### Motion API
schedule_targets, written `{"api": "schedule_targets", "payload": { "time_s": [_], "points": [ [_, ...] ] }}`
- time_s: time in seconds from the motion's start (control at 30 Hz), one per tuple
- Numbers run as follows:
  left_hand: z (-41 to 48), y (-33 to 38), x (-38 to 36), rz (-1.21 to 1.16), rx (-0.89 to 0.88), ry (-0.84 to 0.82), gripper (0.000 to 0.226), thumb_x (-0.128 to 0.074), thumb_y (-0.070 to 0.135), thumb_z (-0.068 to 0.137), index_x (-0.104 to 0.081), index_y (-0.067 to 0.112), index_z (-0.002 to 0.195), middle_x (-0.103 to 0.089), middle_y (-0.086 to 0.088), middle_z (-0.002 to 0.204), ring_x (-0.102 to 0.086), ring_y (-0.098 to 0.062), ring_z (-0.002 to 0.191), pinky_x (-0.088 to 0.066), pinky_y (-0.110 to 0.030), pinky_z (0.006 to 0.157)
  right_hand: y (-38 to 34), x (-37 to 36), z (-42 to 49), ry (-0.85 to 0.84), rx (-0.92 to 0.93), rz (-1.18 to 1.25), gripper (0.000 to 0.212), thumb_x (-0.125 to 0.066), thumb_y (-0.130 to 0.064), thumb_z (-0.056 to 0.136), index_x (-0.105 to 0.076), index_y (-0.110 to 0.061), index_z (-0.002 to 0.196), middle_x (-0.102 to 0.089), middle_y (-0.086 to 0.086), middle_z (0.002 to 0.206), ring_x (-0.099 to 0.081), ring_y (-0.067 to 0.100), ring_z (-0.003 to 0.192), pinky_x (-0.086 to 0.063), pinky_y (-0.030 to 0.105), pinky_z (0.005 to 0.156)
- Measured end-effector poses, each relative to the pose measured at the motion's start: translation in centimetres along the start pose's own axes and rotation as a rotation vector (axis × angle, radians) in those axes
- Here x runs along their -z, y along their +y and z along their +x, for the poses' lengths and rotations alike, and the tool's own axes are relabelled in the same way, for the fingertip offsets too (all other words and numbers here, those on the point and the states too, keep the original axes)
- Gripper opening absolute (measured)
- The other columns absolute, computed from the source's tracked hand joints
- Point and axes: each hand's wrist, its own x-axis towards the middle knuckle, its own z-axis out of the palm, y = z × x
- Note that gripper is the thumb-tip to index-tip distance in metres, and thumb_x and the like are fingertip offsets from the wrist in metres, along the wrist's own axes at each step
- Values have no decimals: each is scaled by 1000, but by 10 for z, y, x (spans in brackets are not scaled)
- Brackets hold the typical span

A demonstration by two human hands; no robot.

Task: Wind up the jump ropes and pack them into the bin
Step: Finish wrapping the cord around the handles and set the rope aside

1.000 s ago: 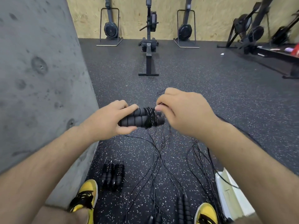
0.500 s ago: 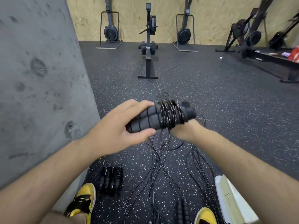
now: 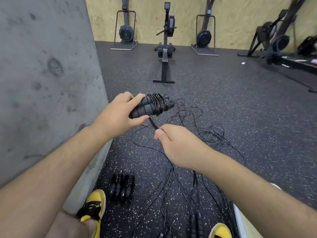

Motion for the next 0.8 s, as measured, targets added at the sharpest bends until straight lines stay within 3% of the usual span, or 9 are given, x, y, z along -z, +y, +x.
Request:
{"api": "schedule_targets", "payload": {
  "time_s": [0.07, 0.17, 0.27, 0.33, 0.43, 0.53, 0.6, 0.7, 0.8],
  "points": [
    [-1, -4, -4, 21, -19, -35, 72, -50, 66, 83, -52, 19, 138, -45, -1, 94, -48, -26, 89, -49, -46, 82, -8, 9, -9, 5, 34, -132, 31, -32, -36, 106, -46, -19, 85, -54, -3, 78, -49, 13, 68, -34, 30, 56],
    [-3, -3, -8, 2, -72, -63, 71, -51, 65, 84, -51, 19, 138, -45, -1, 93, -45, -22, 89, -49, -44, 81, -12, 23, -17, 75, 85, -413, 26, -31, -36, 106, -45, -20, 92, -50, -4, 80, -48, 23, 73, -32, 35, 62],
    [-5, 1, -8, -19, -112, -76, 70, -52, 63, 86, -52, 18, 139, -47, -1, 94, -45, -21, 89, -47, -41, 81, -5, 37, -14, 219, 164, -595, 23, -27, -36, 106, -41, -23, 94, -49, -5, 85, -51, 24, 77, -37, 34, 65],
    [-8, 4, -6, -30, -136, -107, 69, -53, 63, 86, -52, 19, 139, -48, -1, 94, -46, -22, 88, -47, -43, 82, -1, 46, -11, 280, 205, -639, 27, -27, -38, 106, -49, -24, 101, -55, -7, 91, -59, 23, 82, -46, 35, 68],
    [-15, 11, -1, -95, -189, -198, 68, -56, 63, 85, -53, 23, 140, -52, 0, 96, -49, -20, 91, -46, -41, 86, 10, 55, -3, 352, 305, -654, 31, -29, -39, 105, -59, -30, 110, -57, -7, 97, -57, 21, 77, -42, 32, 62],
    [-23, 23, 9, -195, -254, -249, 65, -62, 61, 85, -53, 27, 139, -54, 5, 99, -52, -15, 96, -47, -36, 89, 26, 63, 10, 421, 379, -609, 32, -32, -40, 103, -63, -31, 103, -56, -8, 89, -52, 22, 65, -31, 28, 56],
    [-28, 34, 17, -268, -297, -250, 63, -66, 58, 86, -52, 28, 140, -56, 6, 103, -56, -12, 99, -46, -31, 91, 38, 66, 16, 433, 402, -565, 35, -30, -44, 100, -64, -34, 101, -55, -11, 87, -57, 22, 68, -35, 28, 55],
    [-35, 51, 27, -341, -343, -224, 61, -69, 53, 87, -52, 27, 140, -57, 10, 108, -58, -10, 102, -45, -24, 92, 44, 65, 23, 341, 368, -378, 35, -33, -51, 97, -64, -36, 100, -57, -17, 88, -58, 12, 83, -44, 31, 67],
    [-38, 61, 33, -394, -328, -178, 61, -72, 50, 86, -56, 24, 139, -59, 10, 108, -61, -14, 102, -45, -24, 93, 50, 55, 24, 202, 239, -165, 36, -36, -49, 98, -65, -29, 100, -65, -14, 89, -60, 11, 84, -47, 31, 76]
  ]
}}
